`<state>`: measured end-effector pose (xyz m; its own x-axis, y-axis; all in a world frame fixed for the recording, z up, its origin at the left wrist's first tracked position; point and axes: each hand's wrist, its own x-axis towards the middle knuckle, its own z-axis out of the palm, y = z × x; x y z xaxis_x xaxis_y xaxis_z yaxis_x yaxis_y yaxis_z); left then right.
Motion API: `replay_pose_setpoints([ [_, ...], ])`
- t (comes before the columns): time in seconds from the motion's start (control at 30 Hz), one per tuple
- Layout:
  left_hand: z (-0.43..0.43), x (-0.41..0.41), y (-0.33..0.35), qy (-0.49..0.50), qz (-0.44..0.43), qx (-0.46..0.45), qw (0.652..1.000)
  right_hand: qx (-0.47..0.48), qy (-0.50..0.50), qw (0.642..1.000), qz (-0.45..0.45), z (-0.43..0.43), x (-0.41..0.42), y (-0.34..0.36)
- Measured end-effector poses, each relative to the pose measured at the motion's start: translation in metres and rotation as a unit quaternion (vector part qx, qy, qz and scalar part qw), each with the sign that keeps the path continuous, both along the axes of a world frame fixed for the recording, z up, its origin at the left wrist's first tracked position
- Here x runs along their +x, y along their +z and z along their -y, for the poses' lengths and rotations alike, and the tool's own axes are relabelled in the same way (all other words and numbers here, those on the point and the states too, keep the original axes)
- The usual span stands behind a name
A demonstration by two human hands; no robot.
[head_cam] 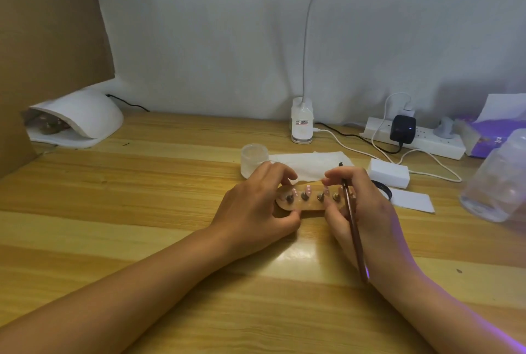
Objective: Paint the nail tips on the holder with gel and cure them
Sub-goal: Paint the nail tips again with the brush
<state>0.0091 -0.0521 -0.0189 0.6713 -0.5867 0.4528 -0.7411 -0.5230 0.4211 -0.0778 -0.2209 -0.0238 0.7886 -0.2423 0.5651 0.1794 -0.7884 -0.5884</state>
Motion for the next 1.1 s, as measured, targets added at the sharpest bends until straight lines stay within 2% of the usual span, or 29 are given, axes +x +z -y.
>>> replay_pose_setpoints([
  [0.73,0.0002,0.0011,-0.0008,0.005,-0.021,-0.015,1.0,-0.029,-0.003,1.0,0.005,0.0007,0.0012,0.0015],
  [1.1,0.0006,0.0024,-0.0011,0.014,-0.045,-0.021,0.999,-0.034,0.013,0.999,-0.03,-0.0037,-0.0052,0.0065],
])
